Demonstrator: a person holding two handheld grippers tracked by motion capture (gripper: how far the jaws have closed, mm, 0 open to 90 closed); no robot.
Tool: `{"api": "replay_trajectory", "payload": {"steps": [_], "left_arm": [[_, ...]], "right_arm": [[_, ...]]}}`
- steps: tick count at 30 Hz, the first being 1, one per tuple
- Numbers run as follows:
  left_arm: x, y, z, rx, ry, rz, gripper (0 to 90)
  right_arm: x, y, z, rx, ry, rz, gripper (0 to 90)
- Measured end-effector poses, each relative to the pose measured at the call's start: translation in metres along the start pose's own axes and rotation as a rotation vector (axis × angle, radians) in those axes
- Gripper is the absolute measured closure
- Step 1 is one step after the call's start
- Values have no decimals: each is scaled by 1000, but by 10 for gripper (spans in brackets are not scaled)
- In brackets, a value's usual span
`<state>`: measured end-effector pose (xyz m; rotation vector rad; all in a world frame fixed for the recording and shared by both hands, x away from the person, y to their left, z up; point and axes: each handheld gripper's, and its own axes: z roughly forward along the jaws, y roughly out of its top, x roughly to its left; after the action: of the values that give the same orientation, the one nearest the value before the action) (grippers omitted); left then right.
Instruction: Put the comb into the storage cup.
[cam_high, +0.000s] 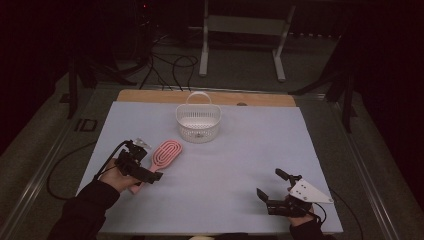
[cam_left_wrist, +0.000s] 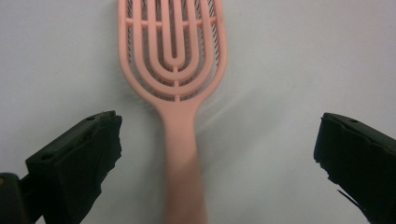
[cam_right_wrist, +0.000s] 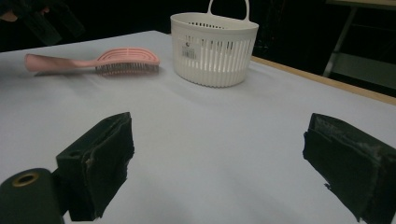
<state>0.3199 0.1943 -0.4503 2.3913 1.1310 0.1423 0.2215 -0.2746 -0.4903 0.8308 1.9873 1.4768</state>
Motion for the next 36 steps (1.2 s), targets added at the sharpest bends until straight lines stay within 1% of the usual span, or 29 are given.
{"api": "replay_trajectory", "payload": {"steps": [1, 4, 5, 6, 10, 11, 12, 14, 16, 17, 18, 19, 21, 22, 24, 25, 26, 29, 30, 31, 32, 35, 36], "left_arm": [[1, 0, 1, 4, 7, 2, 9], [3, 0, 2, 12, 7, 2, 18], [4, 0, 3, 14, 1, -4, 23], [5, 0, 3, 14, 6, -6, 27], [9, 1, 8, 41, 8, -5, 60], [9, 1, 8, 41, 8, -5, 63], [10, 2, 10, 59, 5, -7, 63], [12, 3, 13, 73, 5, -9, 106], [13, 3, 13, 76, 5, -16, 140], [15, 4, 15, 89, 0, -19, 140], [15, 4, 16, 97, -1, -15, 169], [16, 5, 17, 101, 0, -22, 179], [17, 5, 18, 118, -4, -20, 215], [17, 6, 19, 122, -2, -24, 216], [17, 6, 20, 133, -8, -36, 265], [18, 7, 20, 137, -6, -38, 267], [19, 7, 20, 142, -7, -37, 289], [20, 8, 21, 148, -6, -53, 306], [20, 8, 23, 159, -11, -53, 347], [20, 8, 23, 159, -11, -53, 360], [20, 9, 24, 172, -17, -51, 370], [21, 9, 25, 175, -16, -57, 383], [21, 10, 25, 180, -18, -59, 411]], "right_arm": [[0, 0, 0, 0, 0, -1, 82], [0, 0, 0, 0, 0, 0, 82], [0, 0, 0, 1, 0, 2, 82], [0, 0, 0, 1, -1, 3, 82], [0, 0, 0, -1, 0, 2, 82], [0, 0, 0, -1, 1, 2, 82], [0, 0, 0, -1, 1, 2, 82], [0, 0, 0, -1, 1, 2, 82], [0, 0, 0, -1, 1, 1, 82], [0, 0, -1, -2, 1, 1, 82], [0, 0, -1, -1, 1, 3, 82], [-1, 0, -1, -1, 1, 2, 82], [0, 0, -1, -1, 1, 3, 82], [0, 0, -1, -1, 2, 1, 82], [0, 0, 0, -2, 2, 1, 82], [0, 0, 0, -1, 2, 1, 82], [0, 0, -1, -2, 2, 2, 82], [0, 0, -1, -2, 1, 3, 82], [0, 0, -1, -2, 2, 3, 82], [0, 0, -1, -2, 2, 3, 82], [0, 0, -1, -2, 2, 3, 82], [0, 0, -1, -2, 2, 2, 82], [0, 0, -1, -2, 2, 2, 82]]}}
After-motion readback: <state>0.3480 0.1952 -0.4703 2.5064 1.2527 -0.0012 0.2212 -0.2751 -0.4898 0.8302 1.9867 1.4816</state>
